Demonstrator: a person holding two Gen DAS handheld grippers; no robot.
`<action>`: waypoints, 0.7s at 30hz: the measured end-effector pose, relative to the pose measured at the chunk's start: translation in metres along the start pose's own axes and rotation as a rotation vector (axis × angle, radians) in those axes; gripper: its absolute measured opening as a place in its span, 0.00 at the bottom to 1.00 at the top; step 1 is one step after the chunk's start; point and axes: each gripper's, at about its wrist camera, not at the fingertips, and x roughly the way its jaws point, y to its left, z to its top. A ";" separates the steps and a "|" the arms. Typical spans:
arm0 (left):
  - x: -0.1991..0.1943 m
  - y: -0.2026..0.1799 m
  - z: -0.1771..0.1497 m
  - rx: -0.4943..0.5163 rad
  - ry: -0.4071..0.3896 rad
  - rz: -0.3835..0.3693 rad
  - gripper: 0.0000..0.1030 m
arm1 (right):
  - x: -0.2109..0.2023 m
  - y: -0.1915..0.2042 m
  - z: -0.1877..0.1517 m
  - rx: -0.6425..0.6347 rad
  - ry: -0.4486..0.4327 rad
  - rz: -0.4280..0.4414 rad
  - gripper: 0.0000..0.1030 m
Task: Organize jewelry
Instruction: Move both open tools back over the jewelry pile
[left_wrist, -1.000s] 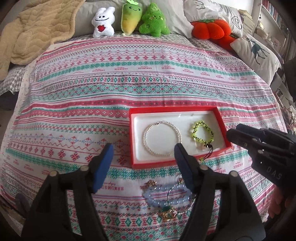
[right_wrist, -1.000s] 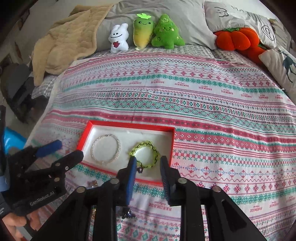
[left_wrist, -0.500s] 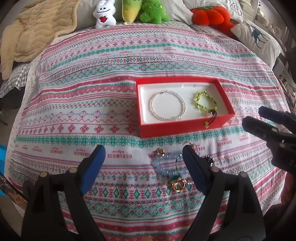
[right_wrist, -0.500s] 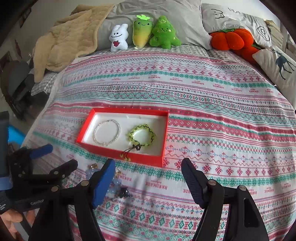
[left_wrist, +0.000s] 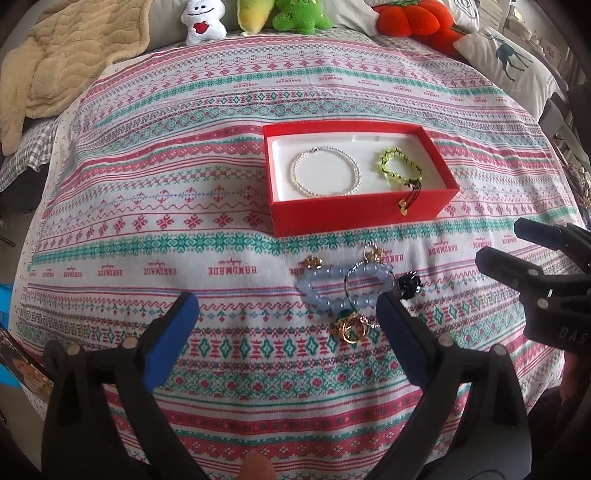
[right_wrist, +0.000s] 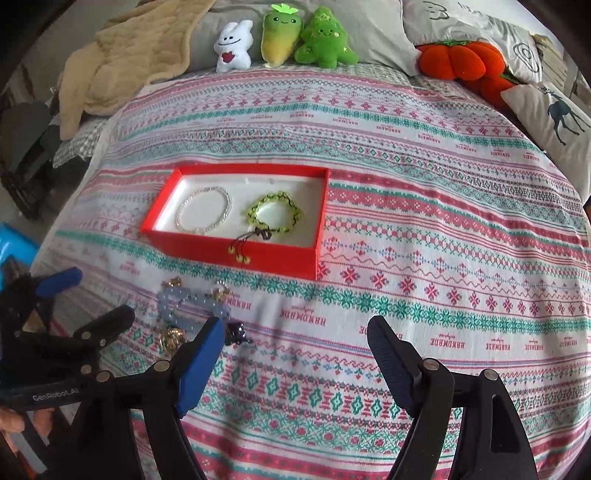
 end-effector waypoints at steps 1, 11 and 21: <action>0.001 0.000 -0.001 0.002 0.001 0.002 0.97 | 0.001 0.000 -0.002 -0.003 0.008 0.000 0.78; 0.015 0.027 -0.014 -0.047 0.048 -0.013 1.00 | 0.017 -0.008 -0.015 0.001 0.082 -0.001 0.78; 0.029 0.023 -0.030 0.003 0.102 -0.043 1.00 | 0.024 -0.007 -0.021 -0.012 0.115 -0.009 0.79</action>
